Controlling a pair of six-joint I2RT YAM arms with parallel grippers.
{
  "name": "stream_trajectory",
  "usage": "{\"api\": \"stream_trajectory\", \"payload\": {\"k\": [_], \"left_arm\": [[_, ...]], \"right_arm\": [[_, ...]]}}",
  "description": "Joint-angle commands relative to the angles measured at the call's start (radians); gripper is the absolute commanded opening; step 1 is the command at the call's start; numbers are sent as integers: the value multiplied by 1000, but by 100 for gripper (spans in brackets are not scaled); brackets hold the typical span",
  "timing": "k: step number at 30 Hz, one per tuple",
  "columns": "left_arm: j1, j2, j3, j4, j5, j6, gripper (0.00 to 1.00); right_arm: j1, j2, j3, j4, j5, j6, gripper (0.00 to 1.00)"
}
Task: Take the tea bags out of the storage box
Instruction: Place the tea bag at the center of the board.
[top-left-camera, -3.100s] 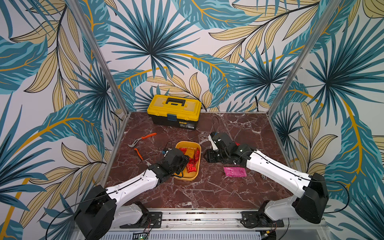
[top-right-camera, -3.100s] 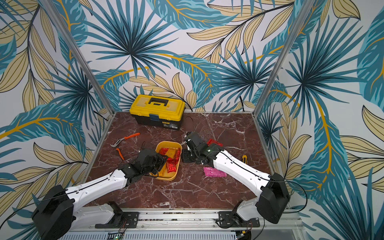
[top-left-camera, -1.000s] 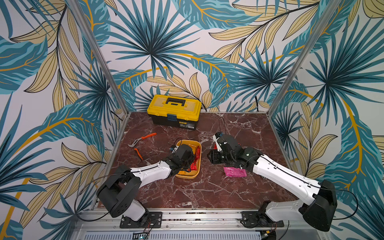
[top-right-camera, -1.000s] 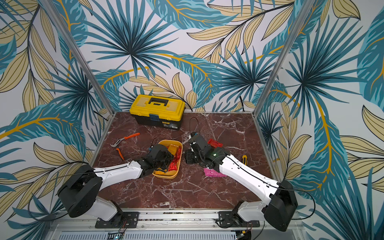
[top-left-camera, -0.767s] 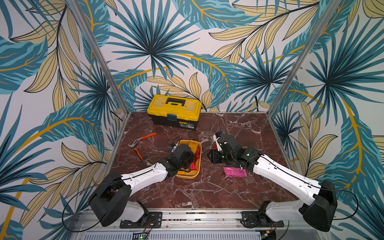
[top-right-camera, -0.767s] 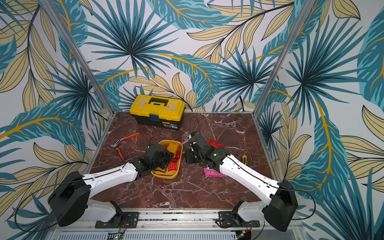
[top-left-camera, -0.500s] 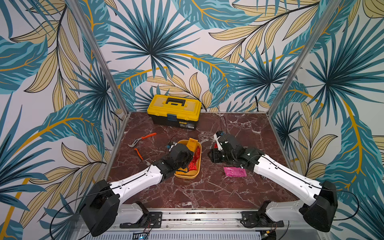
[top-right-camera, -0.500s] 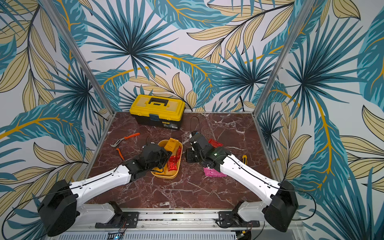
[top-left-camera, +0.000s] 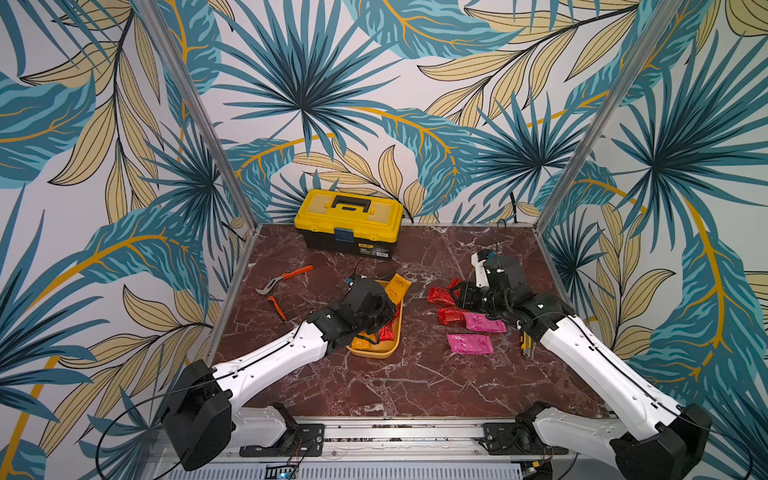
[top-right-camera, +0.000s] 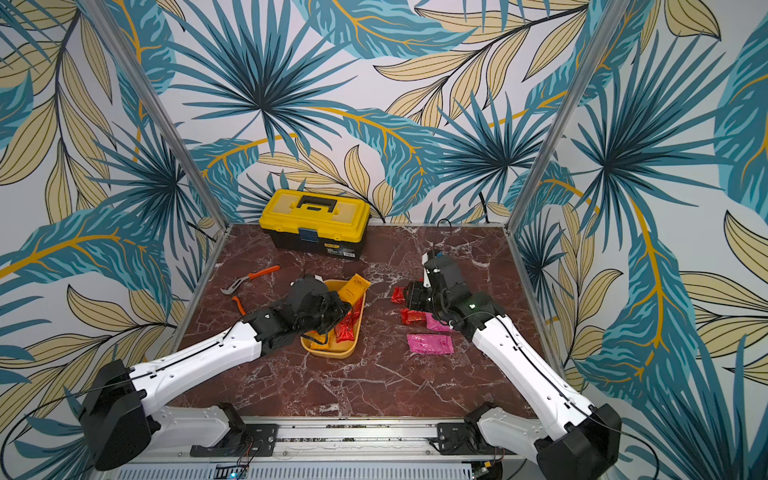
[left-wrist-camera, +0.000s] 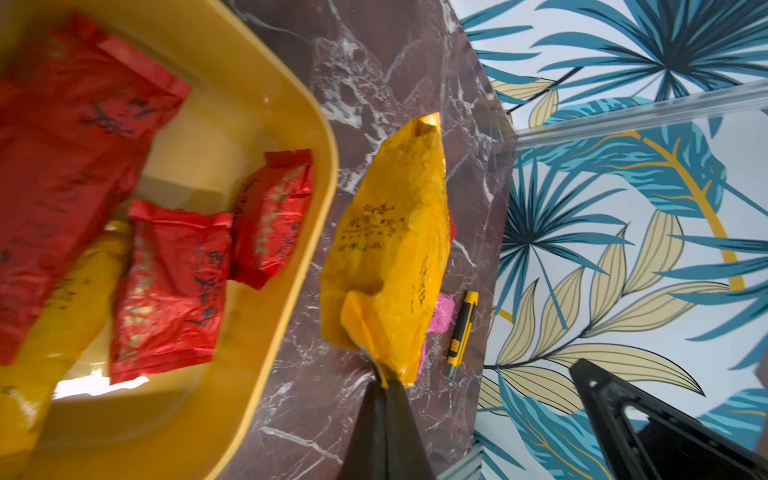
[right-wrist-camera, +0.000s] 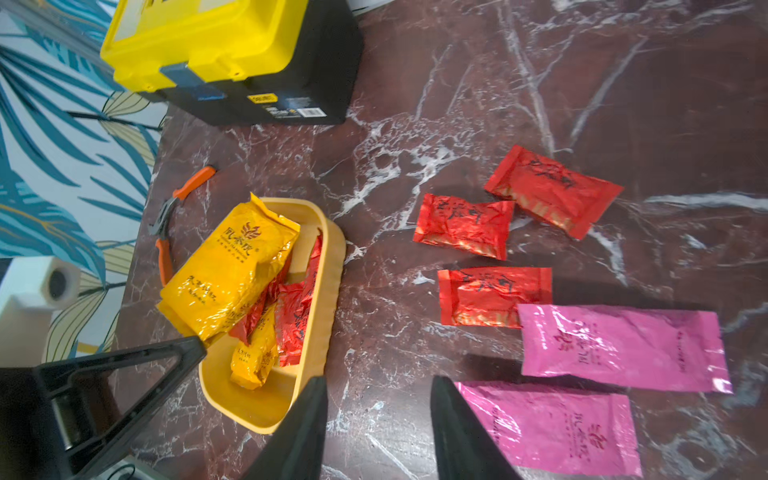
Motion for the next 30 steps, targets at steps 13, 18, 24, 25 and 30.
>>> {"api": "stream_trajectory", "payload": {"k": [13,18,24,25,30], "left_arm": [[6,638,654,-60,573,304,0],[-2,821,840,-78,639,311,0],[-15,973,996,-96,685,288,0],[-18,995,1016,-102,693,280,0],[-33,1063,1046,-106,703,259,0]], "right_arm": [[-211,-147,-46,-157,-61,-72,46],[-248,-196,-81,-199,-65,-80,46],[-265,-247,-106,-224,-68,-84,47],[-265,-249,-109,-224,-70,-83,47],[-268,-240,-110,-223,-72,-82,46]]}}
